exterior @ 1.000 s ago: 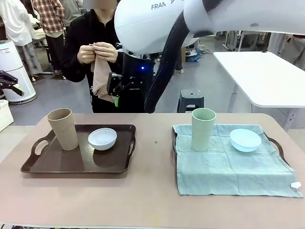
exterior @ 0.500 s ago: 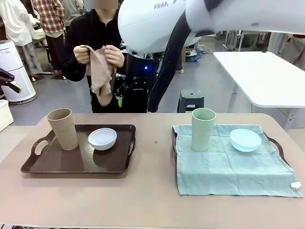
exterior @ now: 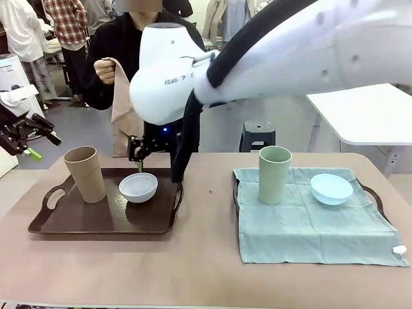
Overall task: Set up a tray with a mat and arrange the tableware.
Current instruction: Pick up the Picnic Bowl and Reusable plastic cup from the Handle tray in front of the human's position and hold them in the air.
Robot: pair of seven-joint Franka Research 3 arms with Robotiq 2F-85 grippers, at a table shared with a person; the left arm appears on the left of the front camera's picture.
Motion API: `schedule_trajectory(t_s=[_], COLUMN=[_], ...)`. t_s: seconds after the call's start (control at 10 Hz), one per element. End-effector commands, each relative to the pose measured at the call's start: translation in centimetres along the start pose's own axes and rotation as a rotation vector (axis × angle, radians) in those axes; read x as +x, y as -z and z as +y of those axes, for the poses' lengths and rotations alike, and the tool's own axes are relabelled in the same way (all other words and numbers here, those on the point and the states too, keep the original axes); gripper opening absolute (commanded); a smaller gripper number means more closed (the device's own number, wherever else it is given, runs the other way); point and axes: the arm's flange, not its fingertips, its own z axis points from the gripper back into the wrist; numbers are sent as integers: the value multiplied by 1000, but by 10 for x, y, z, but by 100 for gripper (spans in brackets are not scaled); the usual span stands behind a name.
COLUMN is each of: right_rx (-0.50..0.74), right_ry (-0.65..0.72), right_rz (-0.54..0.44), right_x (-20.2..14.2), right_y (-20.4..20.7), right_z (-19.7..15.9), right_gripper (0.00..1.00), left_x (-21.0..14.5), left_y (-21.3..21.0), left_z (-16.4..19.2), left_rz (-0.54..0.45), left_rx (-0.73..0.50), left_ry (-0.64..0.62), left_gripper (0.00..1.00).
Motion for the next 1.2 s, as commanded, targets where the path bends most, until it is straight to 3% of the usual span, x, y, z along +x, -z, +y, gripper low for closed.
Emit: schedule_trajectory(t_s=[0.0, 0.2, 0.3, 0.5, 0.7, 1.1], right_rx=[-52, -9, -13, -13, -57, -112], right_ry=[50, 66, 22, 30, 62, 107], right_rz=[-13, 35, -5, 3, 19, 1], right_x=[22, 22, 16, 20, 26, 38], right_y=[1, 0, 10, 9, 35, 70], right_z=[16, 13, 9, 9, 5, 4], right_gripper=[100, 100, 100, 100, 100, 100], left_x=[-12, -14, -11, -11, -15, -27], left_y=[1, 7, 11, 11, 12, 56], left_z=[-5, -7, -4, -4, -5, 6], left_rz=[-33, -116, -34, -34, -53, -24], left_rx=[-47, -137, -52, -52, -74, -14], left_ry=[35, -9, 10, 10, 4, -47], left_gripper=[100, 100, 100, 100, 100, 100])
